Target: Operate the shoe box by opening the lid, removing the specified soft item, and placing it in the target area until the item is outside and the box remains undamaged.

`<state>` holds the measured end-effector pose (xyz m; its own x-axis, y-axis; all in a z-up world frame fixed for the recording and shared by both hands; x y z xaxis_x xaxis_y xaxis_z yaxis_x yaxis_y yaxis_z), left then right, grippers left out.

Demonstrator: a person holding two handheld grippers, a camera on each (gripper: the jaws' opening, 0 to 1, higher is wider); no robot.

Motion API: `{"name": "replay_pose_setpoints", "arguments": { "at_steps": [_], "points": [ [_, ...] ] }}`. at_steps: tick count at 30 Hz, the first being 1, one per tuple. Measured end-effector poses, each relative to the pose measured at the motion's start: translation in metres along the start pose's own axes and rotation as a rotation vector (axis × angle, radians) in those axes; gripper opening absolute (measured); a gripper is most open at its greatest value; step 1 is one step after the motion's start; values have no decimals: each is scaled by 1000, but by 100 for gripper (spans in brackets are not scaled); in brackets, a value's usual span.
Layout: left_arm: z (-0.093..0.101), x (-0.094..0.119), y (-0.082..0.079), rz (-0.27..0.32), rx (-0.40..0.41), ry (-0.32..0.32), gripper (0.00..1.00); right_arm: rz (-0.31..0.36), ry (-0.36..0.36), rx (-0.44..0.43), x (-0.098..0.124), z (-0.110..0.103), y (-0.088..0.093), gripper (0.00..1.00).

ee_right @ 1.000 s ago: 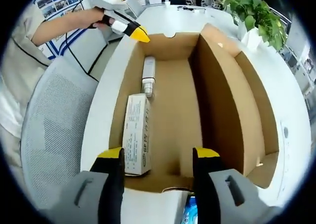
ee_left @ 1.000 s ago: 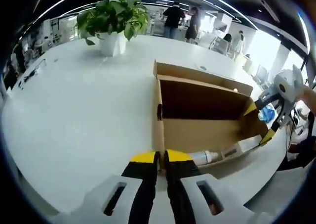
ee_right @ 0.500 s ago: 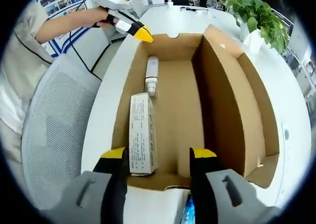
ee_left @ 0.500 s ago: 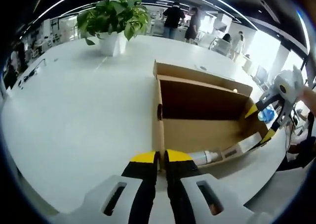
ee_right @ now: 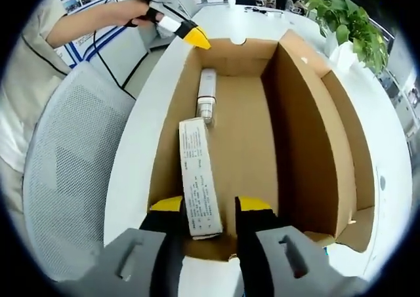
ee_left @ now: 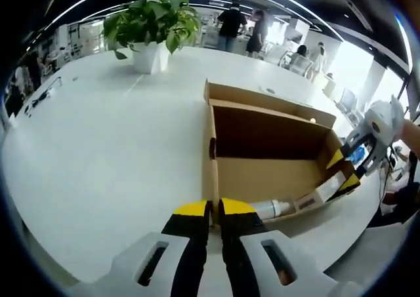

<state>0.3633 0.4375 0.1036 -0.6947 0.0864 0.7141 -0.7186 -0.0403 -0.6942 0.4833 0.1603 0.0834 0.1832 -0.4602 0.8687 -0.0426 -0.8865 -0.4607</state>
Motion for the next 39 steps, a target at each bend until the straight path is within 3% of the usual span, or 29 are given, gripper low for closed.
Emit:
{"name": "replay_pose_setpoints", "arguments": {
  "at_steps": [6, 21, 39],
  "points": [
    [0, 0, 0, -4, -1, -4, 3, 3, 16, 12, 0, -1, 0, 19],
    [0, -1, 0, -5, 23, 3, 3, 48, -1, -52, 7, -9, -9, 15],
    [1, 0, 2, 17, 51, -7, 2, 137, 49, -40, 46, -9, -23, 15]
  ]
}}
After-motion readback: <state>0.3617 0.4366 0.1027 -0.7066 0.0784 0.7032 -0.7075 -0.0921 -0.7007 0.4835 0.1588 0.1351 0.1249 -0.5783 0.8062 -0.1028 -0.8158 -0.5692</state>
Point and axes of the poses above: the point that each gripper's makers call its tool centre point, and the gripper's own axes: x roughly backward along the fingers, z roughly to its right, y roughly out of its underside, the point moved 9 cm from there along x, roughly backward along the fingers, and after that the axes turned 10 degrees about -x, right-handed, at the moved point
